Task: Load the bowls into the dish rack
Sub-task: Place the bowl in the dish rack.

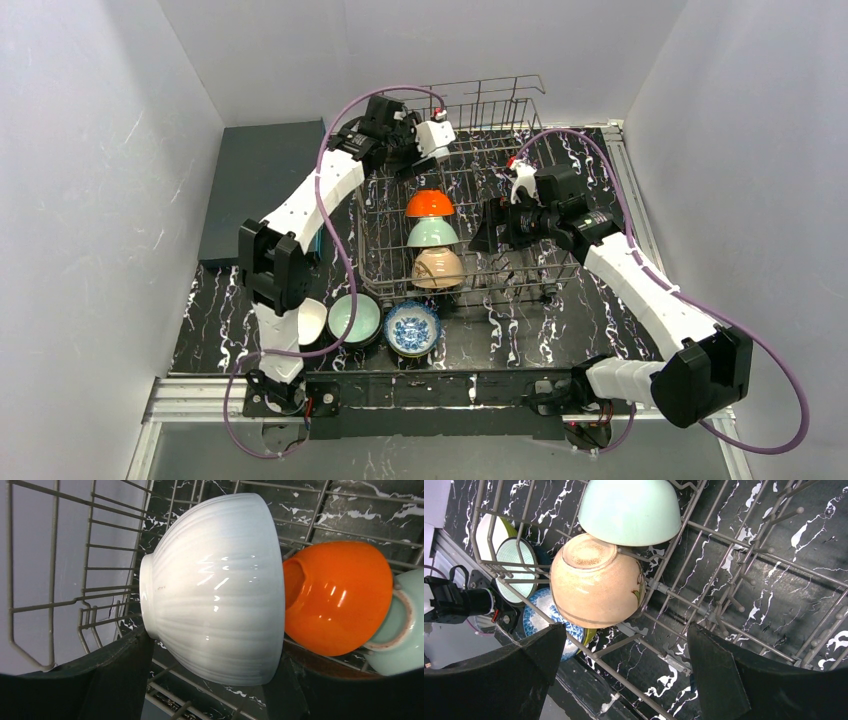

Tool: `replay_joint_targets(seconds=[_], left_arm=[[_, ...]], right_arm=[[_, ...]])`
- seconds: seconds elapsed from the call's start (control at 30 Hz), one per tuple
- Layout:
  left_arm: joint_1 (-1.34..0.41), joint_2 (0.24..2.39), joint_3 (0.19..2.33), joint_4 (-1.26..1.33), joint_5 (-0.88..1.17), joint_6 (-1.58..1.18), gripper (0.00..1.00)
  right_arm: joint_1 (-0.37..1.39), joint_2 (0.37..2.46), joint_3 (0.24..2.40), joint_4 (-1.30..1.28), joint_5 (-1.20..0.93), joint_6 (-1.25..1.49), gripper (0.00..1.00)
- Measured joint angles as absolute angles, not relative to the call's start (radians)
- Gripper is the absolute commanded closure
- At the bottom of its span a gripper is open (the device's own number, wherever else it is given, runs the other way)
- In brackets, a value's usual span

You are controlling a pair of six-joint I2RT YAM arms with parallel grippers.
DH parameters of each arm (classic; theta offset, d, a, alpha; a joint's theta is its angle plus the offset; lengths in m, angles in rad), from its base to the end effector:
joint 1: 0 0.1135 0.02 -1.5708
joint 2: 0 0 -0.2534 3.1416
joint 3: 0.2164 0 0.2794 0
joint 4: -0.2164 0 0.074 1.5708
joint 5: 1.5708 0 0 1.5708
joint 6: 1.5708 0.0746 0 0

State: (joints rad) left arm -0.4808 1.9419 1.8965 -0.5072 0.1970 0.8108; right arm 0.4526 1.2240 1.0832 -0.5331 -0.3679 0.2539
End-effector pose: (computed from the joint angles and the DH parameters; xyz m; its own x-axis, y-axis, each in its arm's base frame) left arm 0.4476 -0.2500 0.3200 0.1152 0.7416 -0.6609 0.7516 0.3699 0.5462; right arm 0.2803 0.1661 0.2833 -0.7092 -0.0842 -0.7000 -0.4986 0.7618 0.4135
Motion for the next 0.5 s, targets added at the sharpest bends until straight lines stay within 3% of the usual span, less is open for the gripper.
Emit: replay_joint_targets(seconds=[0.5], left_arm=[[-0.481, 1.99, 1.899, -0.524, 0.172, 0.973, 1.0]], right_arm=[[0.452, 1.229, 1.084, -0.553, -0.368, 0.242, 0.01]])
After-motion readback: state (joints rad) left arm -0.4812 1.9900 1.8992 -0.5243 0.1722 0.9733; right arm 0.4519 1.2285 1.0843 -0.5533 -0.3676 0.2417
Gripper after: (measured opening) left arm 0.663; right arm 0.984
